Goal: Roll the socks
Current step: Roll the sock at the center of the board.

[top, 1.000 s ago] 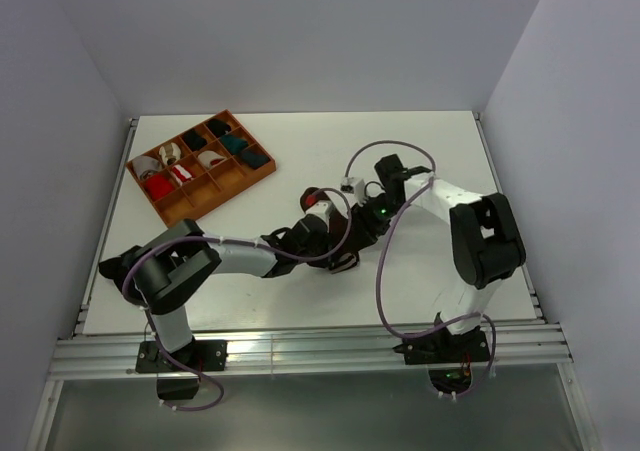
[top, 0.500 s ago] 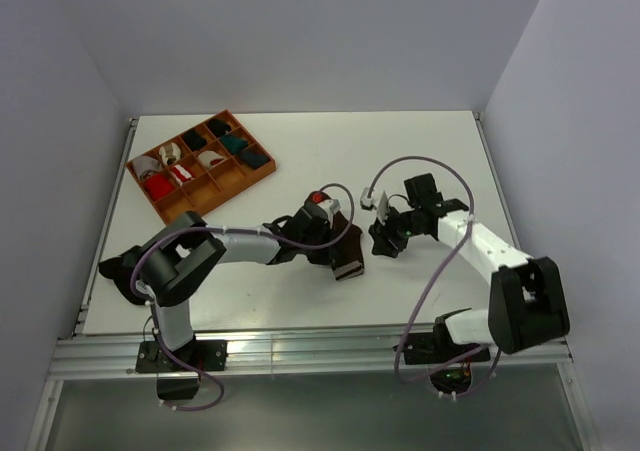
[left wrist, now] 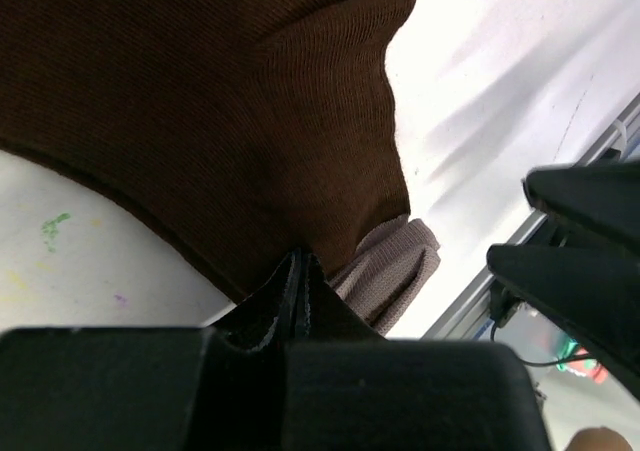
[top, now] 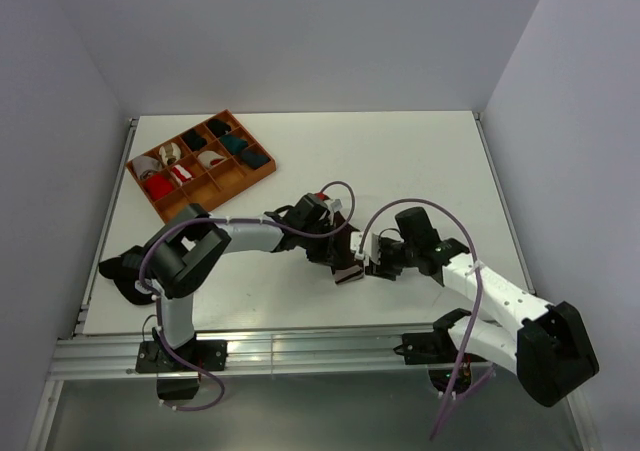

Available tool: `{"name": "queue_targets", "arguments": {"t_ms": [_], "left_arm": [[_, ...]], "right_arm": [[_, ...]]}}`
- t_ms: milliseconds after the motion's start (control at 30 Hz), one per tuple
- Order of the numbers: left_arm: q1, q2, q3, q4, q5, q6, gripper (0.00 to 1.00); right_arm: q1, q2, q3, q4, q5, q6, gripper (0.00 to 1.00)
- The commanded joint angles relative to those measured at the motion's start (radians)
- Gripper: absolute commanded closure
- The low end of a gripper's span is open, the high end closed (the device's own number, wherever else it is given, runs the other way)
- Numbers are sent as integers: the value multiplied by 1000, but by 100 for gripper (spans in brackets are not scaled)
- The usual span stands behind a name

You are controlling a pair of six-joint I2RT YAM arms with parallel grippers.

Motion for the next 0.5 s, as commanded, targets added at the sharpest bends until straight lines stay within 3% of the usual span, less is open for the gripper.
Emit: {"name": "queue_targets", "arguments": {"t_ms": [0,467], "left_arm": [[-3,47,10,-110,8,38,100],[11,79,20,-109,40,35,100]], "right_arm": [[48,-101,-50,60,28,-63,44],[275,-83,-144,135,180,-126,45]]}}
